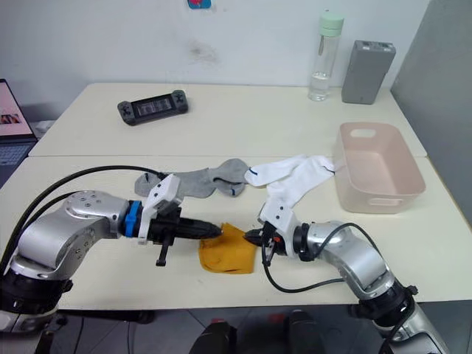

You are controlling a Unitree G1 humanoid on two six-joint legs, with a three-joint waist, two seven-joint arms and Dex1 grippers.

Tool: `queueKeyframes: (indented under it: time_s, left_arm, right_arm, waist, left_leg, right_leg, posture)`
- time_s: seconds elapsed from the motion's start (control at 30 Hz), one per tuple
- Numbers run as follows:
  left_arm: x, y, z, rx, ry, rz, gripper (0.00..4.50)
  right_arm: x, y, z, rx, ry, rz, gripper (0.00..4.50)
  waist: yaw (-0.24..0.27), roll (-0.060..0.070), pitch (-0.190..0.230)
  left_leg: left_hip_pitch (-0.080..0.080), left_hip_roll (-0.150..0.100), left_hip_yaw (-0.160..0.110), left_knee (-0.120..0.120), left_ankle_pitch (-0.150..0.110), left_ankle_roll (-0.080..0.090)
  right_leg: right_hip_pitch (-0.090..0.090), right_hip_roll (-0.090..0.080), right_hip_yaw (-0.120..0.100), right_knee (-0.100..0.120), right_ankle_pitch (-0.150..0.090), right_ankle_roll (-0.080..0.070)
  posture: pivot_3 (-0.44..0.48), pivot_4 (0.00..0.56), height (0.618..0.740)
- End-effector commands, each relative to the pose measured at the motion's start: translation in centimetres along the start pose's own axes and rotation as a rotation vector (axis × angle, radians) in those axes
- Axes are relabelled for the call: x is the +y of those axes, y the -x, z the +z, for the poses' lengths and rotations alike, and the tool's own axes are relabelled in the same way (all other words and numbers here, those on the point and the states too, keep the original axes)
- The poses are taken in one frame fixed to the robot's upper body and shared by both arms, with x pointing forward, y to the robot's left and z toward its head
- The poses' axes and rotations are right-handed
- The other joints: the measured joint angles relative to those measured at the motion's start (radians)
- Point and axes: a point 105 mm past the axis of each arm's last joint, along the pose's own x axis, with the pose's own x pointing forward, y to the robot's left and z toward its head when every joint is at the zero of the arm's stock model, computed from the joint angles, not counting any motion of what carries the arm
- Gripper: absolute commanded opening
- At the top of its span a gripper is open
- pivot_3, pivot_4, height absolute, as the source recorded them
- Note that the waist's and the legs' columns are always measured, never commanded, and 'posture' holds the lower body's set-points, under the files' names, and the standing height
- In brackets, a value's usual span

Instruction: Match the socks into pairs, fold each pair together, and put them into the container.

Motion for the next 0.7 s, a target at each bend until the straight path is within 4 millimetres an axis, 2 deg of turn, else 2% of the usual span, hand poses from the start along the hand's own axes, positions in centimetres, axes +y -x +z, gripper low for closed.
queueKeyframes:
  time_s: [0.03, 0.17, 0.23, 0.37, 0.47, 0.57, 0.7]
  left_arm:
    - [0.7, -0.7, -1.6, 0.076, -0.048, 0.032, 0.00]
    - [1.2, -1.3, -2.8, 0.086, -0.018, 0.048, 0.00]
    - [1.7, -1.5, -3.6, 0.098, -0.017, 0.073, 0.00]
    - [2.4, -1.4, -4.4, 0.113, -0.021, 0.099, 0.00]
    - [2.3, -1.0, -5.0, 0.123, -0.024, 0.100, 0.00]
    - [2.1, -1.1, -3.8, 0.072, -0.023, 0.082, 0.00]
    - [0.6, -0.6, -0.9, 0.011, -0.084, -0.019, 0.00]
  right_arm:
    - [1.0, -0.6, 1.0, -0.018, 0.066, 0.065, 0.03]
    - [1.8, -1.6, 0.1, 0.022, 0.093, 0.116, 0.03]
    - [2.1, -2.1, -1.0, 0.063, 0.093, 0.146, 0.03]
    - [2.3, -1.4, -3.1, 0.138, 0.095, 0.174, 0.03]
    - [2.7, -0.4, -3.8, 0.158, 0.111, 0.172, 0.03]
    - [2.8, 0.2, -2.8, 0.116, 0.112, 0.147, 0.03]
    - [2.1, 1.7, 0.4, -0.028, 0.069, 0.053, 0.03]
  waist:
    - [-0.005, 0.000, 0.000]
    - [0.000, 0.000, 0.000]
    - [0.001, 0.000, 0.000]
    - [0.005, 0.000, 0.000]
    - [0.011, 0.000, 0.000]
    - [0.015, 0.000, 0.000]
    - [0.019, 0.000, 0.000]
  left_leg:
    - [0.000, 0.000, 0.000, 0.000, 0.000, 0.000]
    - [0.000, 0.000, -0.001, 0.000, 0.000, 0.000]
    - [-0.001, 0.000, -0.001, 0.000, 0.000, 0.000]
    - [-0.001, 0.000, 0.000, 0.000, 0.000, 0.000]
    - [-0.001, 0.000, -0.001, 0.000, 0.000, 0.000]
    - [-0.001, 0.000, -0.001, 0.000, 0.000, 0.000]
    - [-0.001, 0.000, -0.001, 0.000, 0.000, 0.000]
  right_leg:
    - [-0.001, 0.000, 0.000, 0.000, 0.000, 0.000]
    - [-0.001, 0.001, 0.000, 0.001, 0.000, -0.001]
    - [-0.001, 0.000, 0.000, 0.000, 0.000, -0.001]
    - [-0.001, 0.000, 0.000, 0.000, 0.000, -0.001]
    - [0.000, -0.001, 0.000, 0.000, 0.000, -0.001]
    - [0.000, -0.001, 0.000, -0.001, 0.000, -0.001]
    - [-0.001, 0.000, -0.001, 0.000, 0.000, 0.000]
  posture:
    - [0.000, 0.150, 0.740]
    - [0.000, 0.150, 0.740]
    - [0.000, 0.150, 0.740]
    - [0.000, 0.150, 0.740]
    - [0.000, 0.150, 0.740]
    - [0.000, 0.150, 0.740]
    - [0.000, 0.150, 0.740]
